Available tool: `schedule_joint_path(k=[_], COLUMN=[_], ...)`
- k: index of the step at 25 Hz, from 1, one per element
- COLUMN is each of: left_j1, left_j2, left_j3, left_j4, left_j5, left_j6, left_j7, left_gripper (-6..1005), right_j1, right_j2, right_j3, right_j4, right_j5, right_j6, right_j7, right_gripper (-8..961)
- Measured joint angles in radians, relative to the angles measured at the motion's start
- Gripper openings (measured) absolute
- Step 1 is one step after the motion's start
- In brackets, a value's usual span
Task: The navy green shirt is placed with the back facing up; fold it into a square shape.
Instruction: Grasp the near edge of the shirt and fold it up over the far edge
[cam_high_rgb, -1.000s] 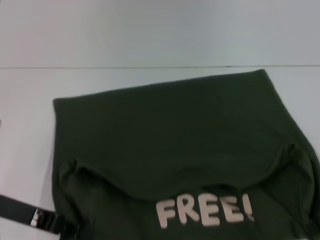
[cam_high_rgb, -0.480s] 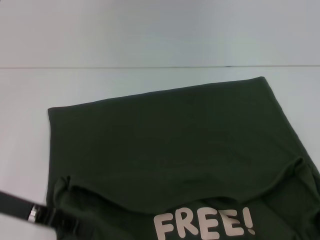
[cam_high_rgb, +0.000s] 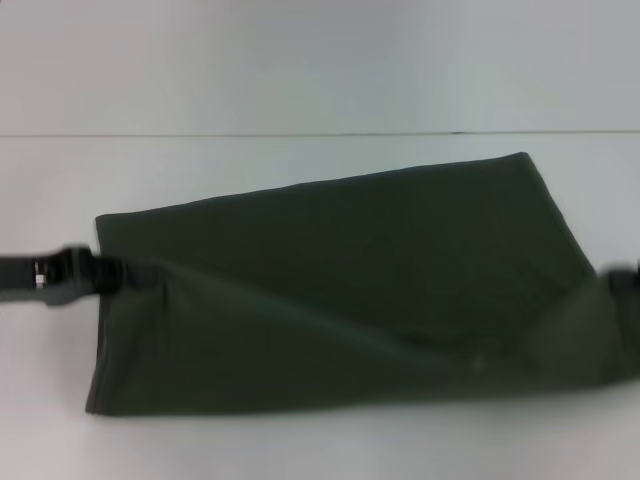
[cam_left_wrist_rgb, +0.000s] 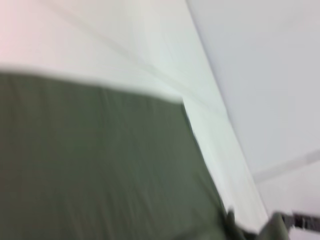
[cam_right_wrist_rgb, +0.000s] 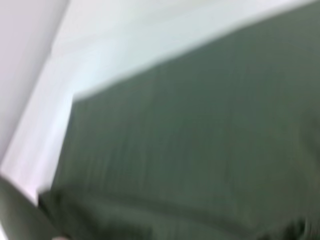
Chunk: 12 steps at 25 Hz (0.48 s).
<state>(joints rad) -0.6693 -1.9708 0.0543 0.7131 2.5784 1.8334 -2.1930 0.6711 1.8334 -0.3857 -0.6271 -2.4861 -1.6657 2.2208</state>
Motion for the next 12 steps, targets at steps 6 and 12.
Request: schedule_joint_path(k=[6,12], left_j1=[0.015,0.015], left_j2=[-0.009,-0.019], left_j3=[-0.004,0.000], left_j4=[-0.046,-0.118], left_j5=[-0.129,-0.209], left_j6=[-0.172,-0.346], left_j7=[0.038,0.096], left_gripper=[46,46], right_j1=[0.008,0.042], right_j2=[0.006,0.088], right_j3=[-0.008,-0.014], right_j4=[0.098,0.146], right_j5=[0.212,0.300], right_j6=[0.222,0.472], right_j7=[-0.026,-0.118], right_gripper=[59,64])
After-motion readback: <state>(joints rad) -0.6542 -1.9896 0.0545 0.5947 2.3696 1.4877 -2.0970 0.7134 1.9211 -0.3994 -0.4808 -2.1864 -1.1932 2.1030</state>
